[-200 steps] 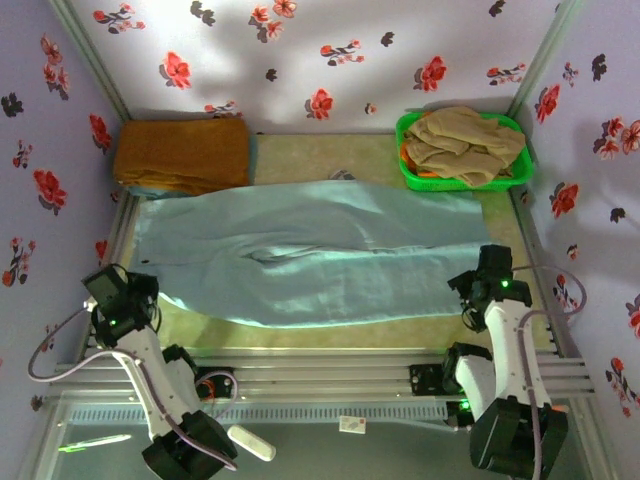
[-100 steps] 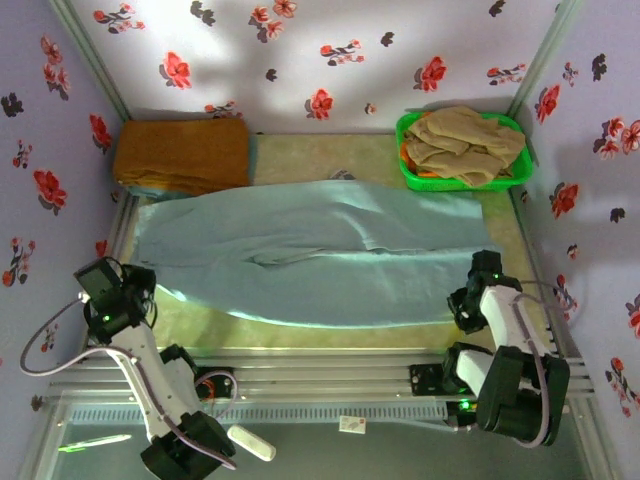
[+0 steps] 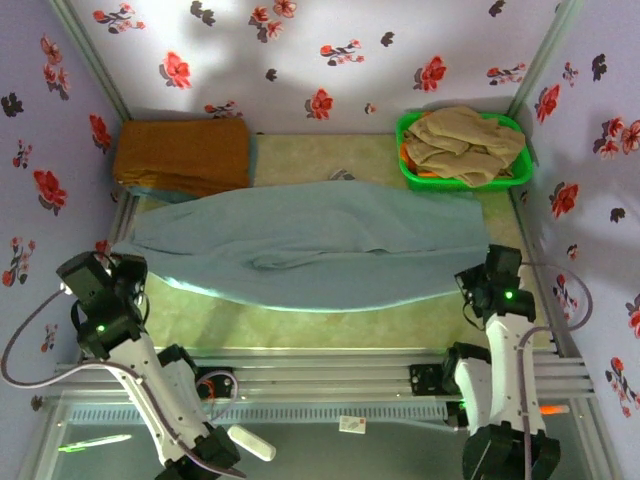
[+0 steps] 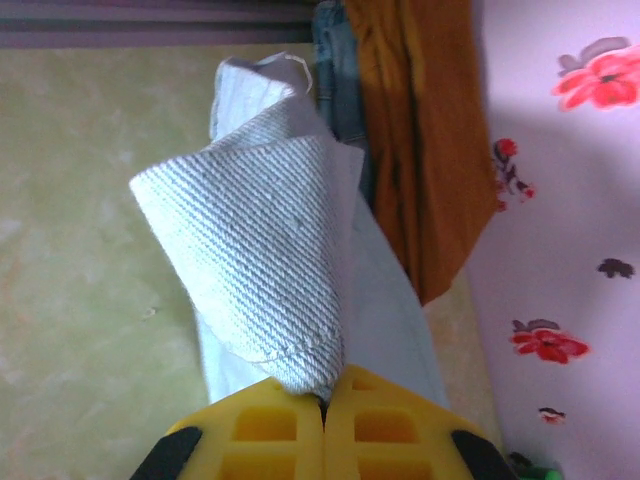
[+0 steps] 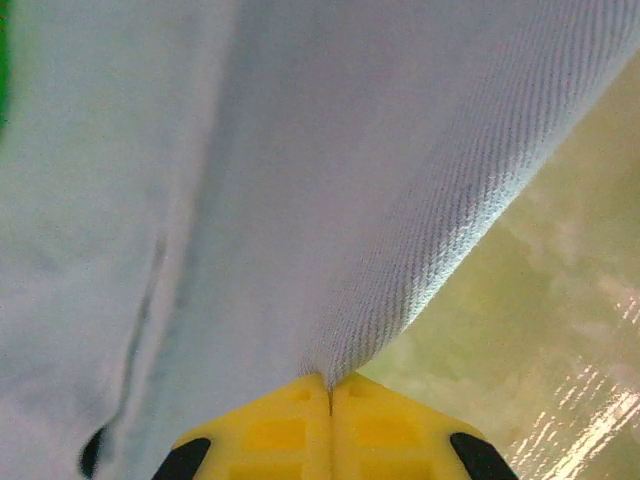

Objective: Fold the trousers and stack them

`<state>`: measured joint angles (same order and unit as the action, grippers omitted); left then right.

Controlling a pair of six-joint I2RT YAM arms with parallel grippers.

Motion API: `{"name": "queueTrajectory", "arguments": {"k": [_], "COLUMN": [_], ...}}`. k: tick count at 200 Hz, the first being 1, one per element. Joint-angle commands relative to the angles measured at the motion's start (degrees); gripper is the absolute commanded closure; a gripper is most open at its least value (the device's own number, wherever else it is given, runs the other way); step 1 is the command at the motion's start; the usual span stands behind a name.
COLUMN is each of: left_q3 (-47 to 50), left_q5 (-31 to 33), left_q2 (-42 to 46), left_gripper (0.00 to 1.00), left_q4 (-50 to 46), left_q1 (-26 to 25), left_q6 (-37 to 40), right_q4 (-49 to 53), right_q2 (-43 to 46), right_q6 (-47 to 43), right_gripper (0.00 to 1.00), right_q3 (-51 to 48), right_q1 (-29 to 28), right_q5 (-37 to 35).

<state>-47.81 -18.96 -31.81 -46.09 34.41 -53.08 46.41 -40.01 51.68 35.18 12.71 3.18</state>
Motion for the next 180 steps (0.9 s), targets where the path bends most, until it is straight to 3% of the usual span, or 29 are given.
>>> {"name": "queueTrajectory", "arguments": {"k": [1,20,45,91,128,180], "left_q3": [-4.97,-7.27,-11.76,-26.13,-29.31,-35.21], "left_q5": [-2.44,-4.61,-4.46,-1.63,-0.57,-2.35], "left_q2": [-2.51,-7.3,-16.1,-39.35,-51.09,-62.86], "left_gripper": [1.0,1.0,1.0,1.0,1.0,1.0], "left_q4": [2.71,6.87,13.23,18.27,23.0,21.51], "left_q1": [0.35,0.31,-0.4,-9.46,-11.48,-12.82], "left_q6": [-1.71,-3.18,-4.92,-0.66,0.23,2.53], "right_q4": [1.67,-1.11,-6.5,-16.78,-12.72,-9.56], "right_q2": [0.55,-2.75,-14.38,-38.54,-55.7,-69.44], "right_q6": [-4.64,-6.65,-7.52,-6.55,-11.78,-13.0], "right_gripper": [1.0,1.0,1.0,1.0,1.0,1.0], "right_q3": [6.77,11.07,17.38,31.06,48.02,60.01], "right_q1": [-0.03,0.03,0.01,-2.29,-7.88,-9.58], "right_q5": [-3.44,-3.38,-1.19,2.98,-1.1,-3.21]}}
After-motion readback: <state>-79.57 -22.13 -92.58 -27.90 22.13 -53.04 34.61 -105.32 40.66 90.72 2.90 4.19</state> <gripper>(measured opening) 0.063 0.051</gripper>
